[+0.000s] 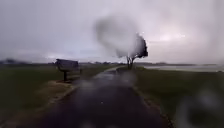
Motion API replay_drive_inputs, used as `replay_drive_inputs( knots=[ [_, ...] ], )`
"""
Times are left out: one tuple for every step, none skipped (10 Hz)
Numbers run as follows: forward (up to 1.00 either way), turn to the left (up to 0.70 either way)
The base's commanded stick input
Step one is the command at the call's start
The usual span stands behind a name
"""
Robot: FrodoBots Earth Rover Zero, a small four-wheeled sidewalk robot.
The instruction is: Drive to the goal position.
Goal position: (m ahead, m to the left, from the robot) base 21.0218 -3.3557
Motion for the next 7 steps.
replay_drive_inputs(
  knots=[
    [0.45,0.0],
    [0.45,0.0],
    [0.45,0.0],
    [0.45,0.0],
    [0.45,0.0],
    [0.45,0.0],
    [0.45,0.0]
  ],
)
